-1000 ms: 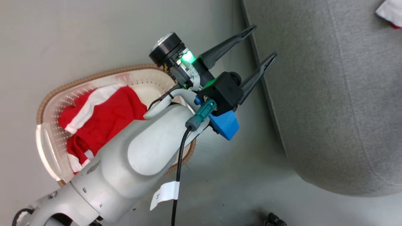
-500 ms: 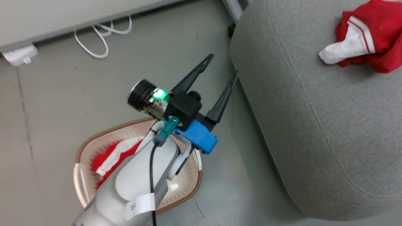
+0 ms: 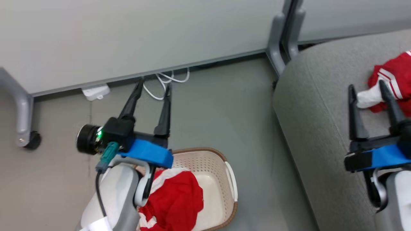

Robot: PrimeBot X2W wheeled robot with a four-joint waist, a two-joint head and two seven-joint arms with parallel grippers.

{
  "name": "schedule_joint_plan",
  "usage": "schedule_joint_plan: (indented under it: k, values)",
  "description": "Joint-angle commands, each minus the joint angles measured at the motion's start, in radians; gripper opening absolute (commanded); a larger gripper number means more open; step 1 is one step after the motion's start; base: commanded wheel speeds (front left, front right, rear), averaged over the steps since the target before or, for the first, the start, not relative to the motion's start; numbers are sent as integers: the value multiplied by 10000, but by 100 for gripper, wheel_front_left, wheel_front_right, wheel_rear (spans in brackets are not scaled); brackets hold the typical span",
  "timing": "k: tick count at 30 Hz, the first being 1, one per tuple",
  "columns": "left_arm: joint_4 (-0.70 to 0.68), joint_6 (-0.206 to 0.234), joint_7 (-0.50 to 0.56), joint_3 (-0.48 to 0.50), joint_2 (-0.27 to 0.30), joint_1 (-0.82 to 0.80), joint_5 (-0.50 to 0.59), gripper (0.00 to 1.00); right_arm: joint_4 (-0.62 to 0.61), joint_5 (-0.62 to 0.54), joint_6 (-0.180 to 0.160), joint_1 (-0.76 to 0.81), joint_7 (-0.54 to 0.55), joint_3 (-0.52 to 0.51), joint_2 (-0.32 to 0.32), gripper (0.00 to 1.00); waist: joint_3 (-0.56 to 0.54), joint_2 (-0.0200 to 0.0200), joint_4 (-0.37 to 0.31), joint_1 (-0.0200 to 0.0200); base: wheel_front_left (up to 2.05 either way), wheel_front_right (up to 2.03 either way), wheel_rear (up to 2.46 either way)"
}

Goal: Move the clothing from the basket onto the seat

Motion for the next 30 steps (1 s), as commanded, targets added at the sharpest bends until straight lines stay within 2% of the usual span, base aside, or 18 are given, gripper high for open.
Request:
schedule_joint_plan:
  k: [1, 5, 14, 30]
  values:
    - [-49, -31, -25, 296, 19, 322, 87, 100, -52, 42, 1, 275, -5, 197, 116, 100, -542, 0, 567, 2, 0, 0, 0]
    - [-185, -140, -26, 1106, -40, 993, 290, 100, -145, 136, 1, 514, -5, 497, 377, 100, -892, 0, 951, 2, 0, 0, 0]
    - [-258, -711, -26, 2428, -237, 2366, 761, 100, -303, 379, 1, 1642, -5, 706, 723, 100, -1515, 0, 1381, 2, 0, 0, 0]
    - [-94, -1286, -26, 3410, -627, 3235, 1348, 100, 387, 689, 1, 2590, -6, 661, 1058, 100, -1743, 0, 1456, 2, 0, 0, 0]
